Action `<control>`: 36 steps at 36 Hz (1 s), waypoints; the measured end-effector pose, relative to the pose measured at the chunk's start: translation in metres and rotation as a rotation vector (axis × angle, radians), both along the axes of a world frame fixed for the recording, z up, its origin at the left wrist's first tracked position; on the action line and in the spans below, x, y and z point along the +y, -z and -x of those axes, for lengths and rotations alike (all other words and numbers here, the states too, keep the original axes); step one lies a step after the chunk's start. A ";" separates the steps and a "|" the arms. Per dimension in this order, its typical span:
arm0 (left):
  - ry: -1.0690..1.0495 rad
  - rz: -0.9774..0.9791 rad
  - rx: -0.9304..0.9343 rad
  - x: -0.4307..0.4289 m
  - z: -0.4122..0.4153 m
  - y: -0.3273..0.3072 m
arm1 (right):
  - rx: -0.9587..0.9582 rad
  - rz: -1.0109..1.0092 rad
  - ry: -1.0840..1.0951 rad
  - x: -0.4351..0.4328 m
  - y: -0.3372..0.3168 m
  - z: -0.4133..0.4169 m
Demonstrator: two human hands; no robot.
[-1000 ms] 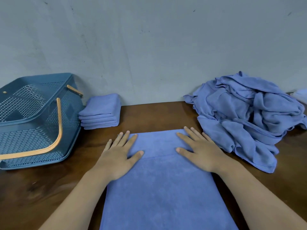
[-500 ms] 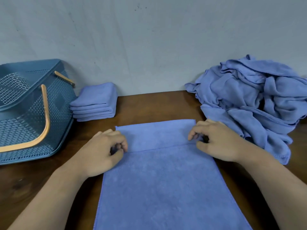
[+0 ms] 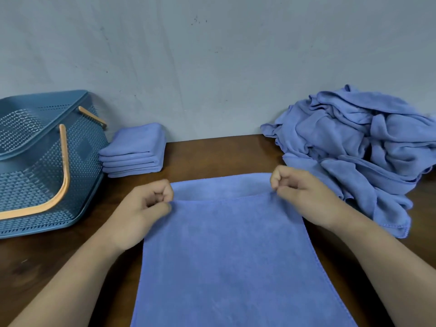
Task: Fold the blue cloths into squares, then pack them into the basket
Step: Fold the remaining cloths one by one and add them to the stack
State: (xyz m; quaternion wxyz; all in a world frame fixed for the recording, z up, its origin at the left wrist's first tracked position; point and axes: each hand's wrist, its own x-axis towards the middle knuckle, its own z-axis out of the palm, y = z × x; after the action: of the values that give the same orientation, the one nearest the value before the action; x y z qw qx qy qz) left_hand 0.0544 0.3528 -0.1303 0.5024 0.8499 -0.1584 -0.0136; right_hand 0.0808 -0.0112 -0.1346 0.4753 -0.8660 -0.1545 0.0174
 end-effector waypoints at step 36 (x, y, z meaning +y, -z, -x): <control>-0.277 -0.401 -0.215 0.006 -0.030 0.047 | -0.192 0.280 0.139 0.014 0.034 -0.014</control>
State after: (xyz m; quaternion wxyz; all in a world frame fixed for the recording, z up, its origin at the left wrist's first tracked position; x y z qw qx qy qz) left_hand 0.0849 0.3587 -0.1774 0.3013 0.9426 -0.0871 0.1146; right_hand 0.0950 0.0031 -0.1683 0.3333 -0.9300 -0.1347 -0.0768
